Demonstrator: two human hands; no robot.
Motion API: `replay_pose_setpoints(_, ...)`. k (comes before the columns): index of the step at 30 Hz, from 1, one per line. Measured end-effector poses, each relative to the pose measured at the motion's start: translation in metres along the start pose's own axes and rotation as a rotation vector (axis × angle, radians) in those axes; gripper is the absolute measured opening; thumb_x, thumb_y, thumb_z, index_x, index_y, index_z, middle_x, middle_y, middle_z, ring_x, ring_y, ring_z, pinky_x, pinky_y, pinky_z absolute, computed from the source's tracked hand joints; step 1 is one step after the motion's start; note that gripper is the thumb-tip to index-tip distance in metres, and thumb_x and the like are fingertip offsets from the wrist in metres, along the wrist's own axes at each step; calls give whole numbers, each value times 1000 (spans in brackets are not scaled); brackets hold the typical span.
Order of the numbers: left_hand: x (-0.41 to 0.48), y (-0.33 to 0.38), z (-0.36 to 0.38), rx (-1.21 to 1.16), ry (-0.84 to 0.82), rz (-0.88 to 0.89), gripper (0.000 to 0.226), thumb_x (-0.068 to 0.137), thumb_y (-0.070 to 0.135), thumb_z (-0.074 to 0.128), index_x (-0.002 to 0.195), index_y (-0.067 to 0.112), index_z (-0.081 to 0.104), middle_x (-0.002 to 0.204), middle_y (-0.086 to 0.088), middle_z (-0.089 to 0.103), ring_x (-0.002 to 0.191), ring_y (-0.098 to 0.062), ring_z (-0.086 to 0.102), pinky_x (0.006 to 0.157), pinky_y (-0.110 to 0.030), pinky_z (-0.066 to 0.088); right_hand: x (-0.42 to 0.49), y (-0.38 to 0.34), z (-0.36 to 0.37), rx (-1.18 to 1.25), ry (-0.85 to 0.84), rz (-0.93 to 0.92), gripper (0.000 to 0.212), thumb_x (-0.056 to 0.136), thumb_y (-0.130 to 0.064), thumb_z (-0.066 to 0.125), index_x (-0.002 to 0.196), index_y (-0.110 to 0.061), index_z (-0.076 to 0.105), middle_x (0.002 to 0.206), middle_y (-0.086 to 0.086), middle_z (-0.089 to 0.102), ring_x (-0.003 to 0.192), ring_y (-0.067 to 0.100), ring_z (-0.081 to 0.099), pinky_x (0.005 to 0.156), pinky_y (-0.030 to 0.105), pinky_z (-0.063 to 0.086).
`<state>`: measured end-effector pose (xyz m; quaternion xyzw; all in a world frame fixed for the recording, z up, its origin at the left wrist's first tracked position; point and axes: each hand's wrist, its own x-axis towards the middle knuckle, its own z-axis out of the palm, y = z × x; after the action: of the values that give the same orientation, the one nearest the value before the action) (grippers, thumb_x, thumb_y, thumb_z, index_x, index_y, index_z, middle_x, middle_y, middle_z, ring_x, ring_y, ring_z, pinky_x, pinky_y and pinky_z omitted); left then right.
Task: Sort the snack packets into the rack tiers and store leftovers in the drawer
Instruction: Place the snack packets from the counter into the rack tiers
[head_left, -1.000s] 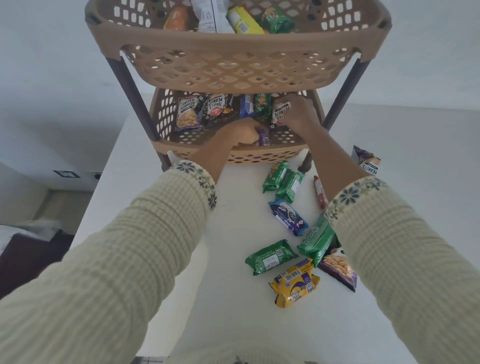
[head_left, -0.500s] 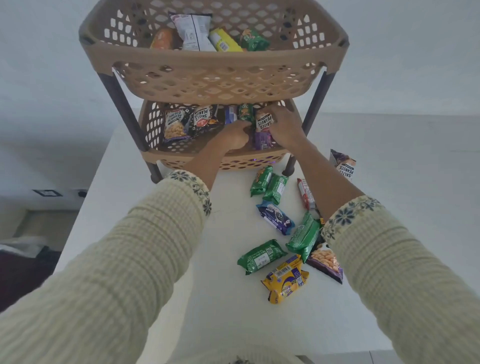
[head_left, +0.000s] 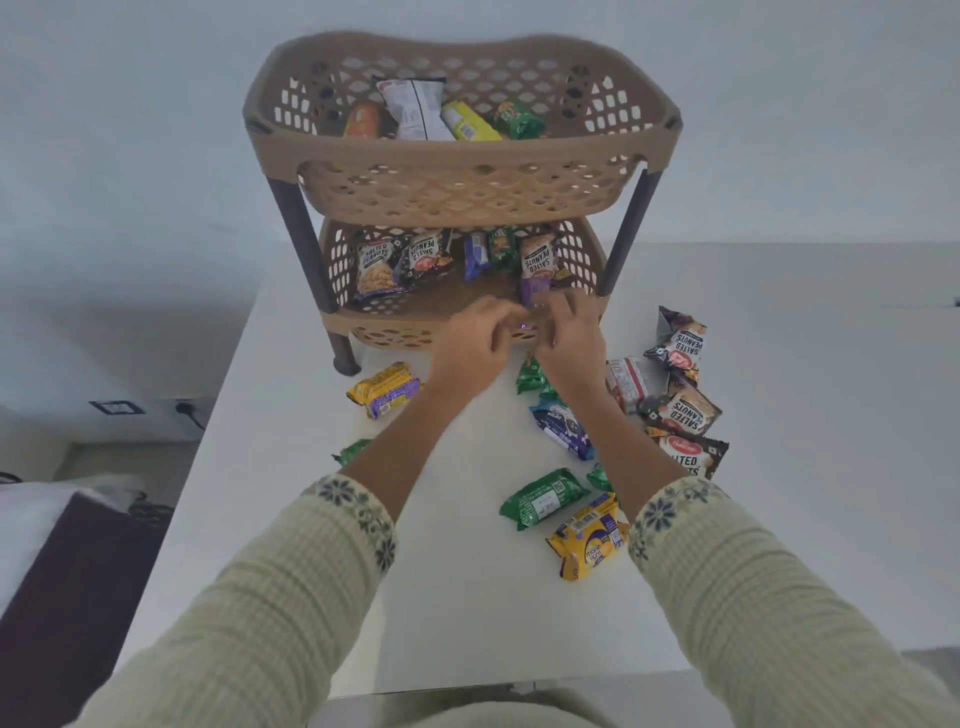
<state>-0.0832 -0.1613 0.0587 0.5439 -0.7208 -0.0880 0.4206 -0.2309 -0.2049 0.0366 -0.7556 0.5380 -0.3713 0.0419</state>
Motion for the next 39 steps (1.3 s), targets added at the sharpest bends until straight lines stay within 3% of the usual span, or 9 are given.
replay_pose_setpoints(3, -18, 1, 14, 25, -163, -113, 32, 92, 9, 49, 120, 15, 65, 107, -5, 67, 81, -19, 61, 73, -39, 53, -11, 10, 1, -70, -141, 175, 22, 90, -10, 49, 108, -8, 62, 115, 14, 57, 107, 30, 53, 74, 37, 53)
replay_pose_setpoints(6, -25, -1, 31, 45, -459, -339, 53, 92, 21, 52, 143, 23, 39, 133, -11, 51, 106, -31, 60, 92, -45, 49, -20, 20, 3, -224, -401, 324, 32, 93, -17, 49, 123, -14, 61, 122, 18, 53, 117, 36, 45, 91, 45, 49)
replay_pose_setpoints(10, -17, -2, 49, -6, -690, -491, 75, 91, 29, 54, 152, 37, 11, 131, -17, 39, 114, -40, 52, 96, -42, 44, -25, 30, 4, -335, -657, 352, 45, 95, -25, 47, 140, -27, 46, 138, 18, 43, 127, 41, 40, 103, 50, 41)
replay_pose_setpoints(15, 2, -2, 71, -21, -794, -541, 76, 91, 21, 51, 152, 41, 10, 141, -18, 29, 122, -40, 46, 105, -43, 42, -24, 42, 2, -221, -640, 475, 40, 94, -20, 47, 133, -24, 53, 131, 20, 46, 125, 40, 44, 102, 47, 43)
replay_pose_setpoints(19, 13, -4, 90, 11, -780, -560, 61, 92, 20, 49, 149, 32, 32, 152, -14, 28, 133, -35, 40, 110, -43, 38, -22, 54, 1, -100, -608, 562, 36, 91, -19, 56, 127, -17, 60, 127, 17, 52, 121, 34, 49, 97, 38, 46)
replay_pose_setpoints(24, 14, -3, 101, 88, -687, -519, 45, 89, 33, 61, 134, 26, 55, 136, -11, 54, 122, -31, 51, 105, -40, 43, -21, 60, 0, -48, -561, 575, 38, 85, -13, 63, 123, -19, 63, 125, 16, 46, 110, 33, 55, 89, 31, 44)
replay_pose_setpoints(30, 6, -2, 98, 33, -617, -523, 41, 86, 21, 63, 125, 31, 63, 129, -9, 60, 114, -29, 55, 99, -41, 48, -20, 57, -3, -3, -539, 570, 35, 82, -10, 65, 117, -17, 69, 120, 14, 51, 115, 30, 50, 91, 32, 42)
replay_pose_setpoints(35, 1, -1, 78, -1, -554, -525, 37, 85, 21, 61, 118, 36, 65, 130, -8, 56, 107, -26, 57, 92, -31, 48, -21, 45, -14, 52, -451, 598, 29, 82, -12, 65, 110, -17, 70, 122, 11, 48, 102, 28, 58, 90, 33, 50)
replay_pose_setpoints(39, 1, 8, 51, -5, -531, -524, 33, 83, 20, 61, 113, 33, 69, 133, 1, 59, 105, -20, 59, 80, -23, 40, -21, 29, -29, 106, -361, 617, 17, 80, -15, 62, 94, -20, 71, 110, 7, 59, 89, 29, 65, 83, 36, 54)
